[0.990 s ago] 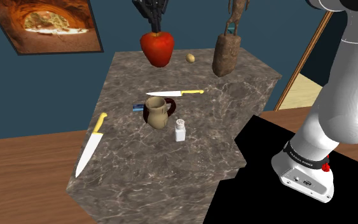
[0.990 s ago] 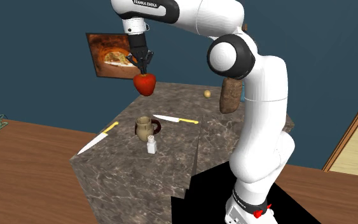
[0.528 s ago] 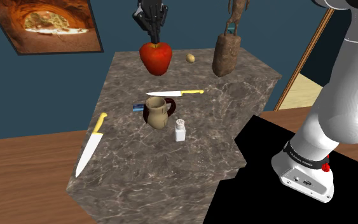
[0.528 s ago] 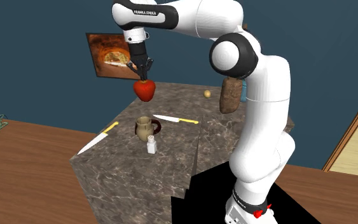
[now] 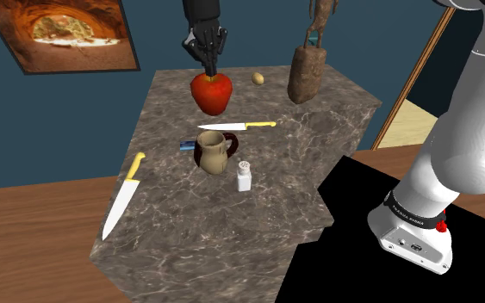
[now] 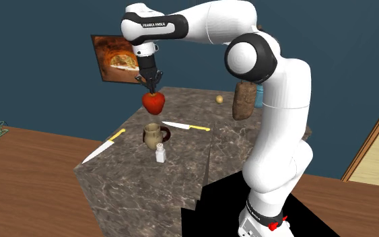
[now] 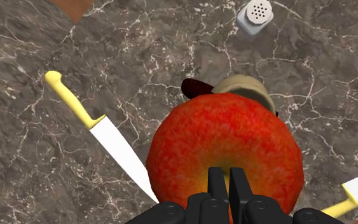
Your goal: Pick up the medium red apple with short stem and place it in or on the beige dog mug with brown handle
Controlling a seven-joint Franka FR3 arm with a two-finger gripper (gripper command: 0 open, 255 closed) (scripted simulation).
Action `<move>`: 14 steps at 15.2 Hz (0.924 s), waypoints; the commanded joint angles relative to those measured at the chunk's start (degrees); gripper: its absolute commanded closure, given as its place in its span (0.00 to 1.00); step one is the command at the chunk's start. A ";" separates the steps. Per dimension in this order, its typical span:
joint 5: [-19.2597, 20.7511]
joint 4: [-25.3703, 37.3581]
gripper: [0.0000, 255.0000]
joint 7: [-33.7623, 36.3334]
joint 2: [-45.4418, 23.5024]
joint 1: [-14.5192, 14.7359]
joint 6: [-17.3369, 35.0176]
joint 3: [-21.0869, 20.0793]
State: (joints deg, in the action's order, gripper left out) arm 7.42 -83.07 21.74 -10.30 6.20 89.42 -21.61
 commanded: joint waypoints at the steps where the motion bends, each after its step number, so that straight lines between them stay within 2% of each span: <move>1: -0.19 -2.29 1.00 -0.04 0.55 -0.22 1.82 0.07; 11: -0.34 -10.94 1.00 0.33 1.23 -0.66 9.82 0.26; 14: -0.34 -10.94 1.00 0.33 1.23 -0.66 9.82 0.26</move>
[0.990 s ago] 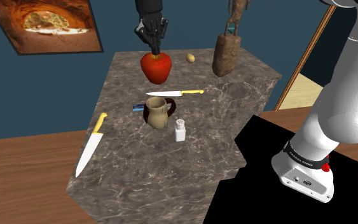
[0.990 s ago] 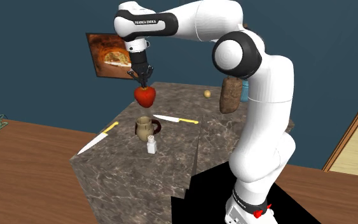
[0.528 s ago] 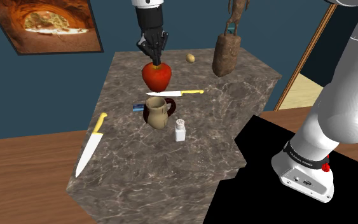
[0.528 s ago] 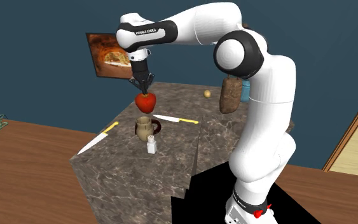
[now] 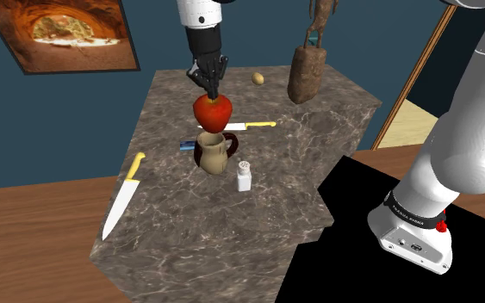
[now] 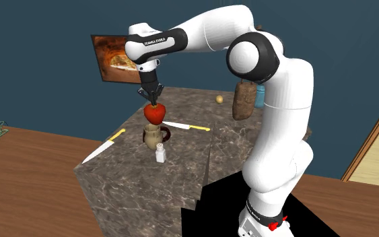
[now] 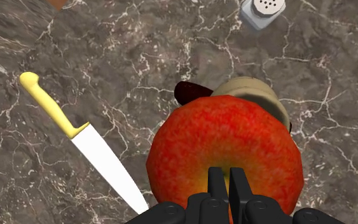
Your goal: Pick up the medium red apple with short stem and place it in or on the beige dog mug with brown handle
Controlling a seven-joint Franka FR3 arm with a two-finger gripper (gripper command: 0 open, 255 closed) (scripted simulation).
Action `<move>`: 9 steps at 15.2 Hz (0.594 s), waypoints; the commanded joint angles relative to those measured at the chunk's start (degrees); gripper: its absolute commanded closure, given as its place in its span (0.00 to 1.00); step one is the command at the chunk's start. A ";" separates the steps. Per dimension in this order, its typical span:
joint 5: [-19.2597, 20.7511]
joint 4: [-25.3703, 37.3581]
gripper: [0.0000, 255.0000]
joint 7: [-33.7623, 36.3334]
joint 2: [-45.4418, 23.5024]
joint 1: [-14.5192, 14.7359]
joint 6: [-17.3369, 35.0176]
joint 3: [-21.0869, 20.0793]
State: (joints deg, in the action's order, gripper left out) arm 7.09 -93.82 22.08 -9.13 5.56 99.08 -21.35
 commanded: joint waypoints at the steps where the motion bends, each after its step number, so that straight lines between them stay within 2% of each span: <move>1: -0.02 -0.18 1.00 -0.01 0.06 -0.02 0.15 0.01; 4: -0.02 -0.18 1.00 -0.01 0.06 -0.02 0.15 0.01; 5: -0.02 -0.18 0.00 -0.01 0.06 -0.02 0.15 0.01; 9: -0.02 -0.18 0.00 -0.01 0.06 -0.02 0.15 0.01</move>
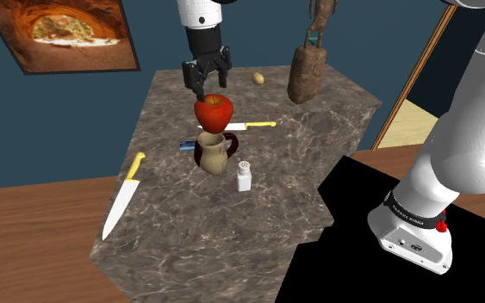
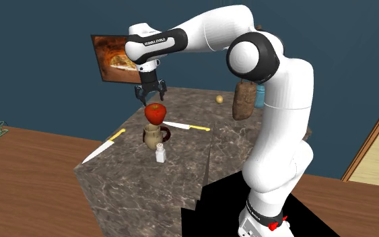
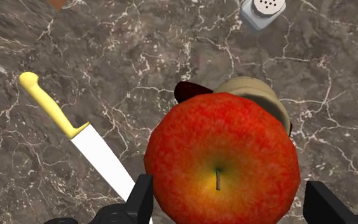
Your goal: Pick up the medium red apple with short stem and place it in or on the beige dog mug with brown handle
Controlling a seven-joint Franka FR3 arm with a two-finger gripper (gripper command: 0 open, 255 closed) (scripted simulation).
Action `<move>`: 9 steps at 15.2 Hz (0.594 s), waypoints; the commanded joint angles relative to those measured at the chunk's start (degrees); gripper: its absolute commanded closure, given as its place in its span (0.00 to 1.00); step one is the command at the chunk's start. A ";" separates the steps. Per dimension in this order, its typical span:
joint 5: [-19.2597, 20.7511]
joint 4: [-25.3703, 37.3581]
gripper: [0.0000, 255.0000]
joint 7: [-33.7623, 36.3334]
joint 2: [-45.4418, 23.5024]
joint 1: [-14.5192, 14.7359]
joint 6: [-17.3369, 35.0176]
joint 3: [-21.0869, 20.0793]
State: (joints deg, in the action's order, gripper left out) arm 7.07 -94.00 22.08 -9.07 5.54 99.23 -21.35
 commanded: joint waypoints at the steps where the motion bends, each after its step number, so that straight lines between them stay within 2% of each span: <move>1: 0.00 0.00 0.00 0.00 0.00 0.00 0.00 0.00; 5: 0.33 8.77 0.00 0.07 -1.18 0.72 -7.70 -0.33; 9: 0.33 8.77 0.00 0.07 -1.18 0.72 -7.70 -0.33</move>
State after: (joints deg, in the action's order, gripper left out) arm 7.44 -85.23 22.18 -10.32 6.28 91.62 -21.68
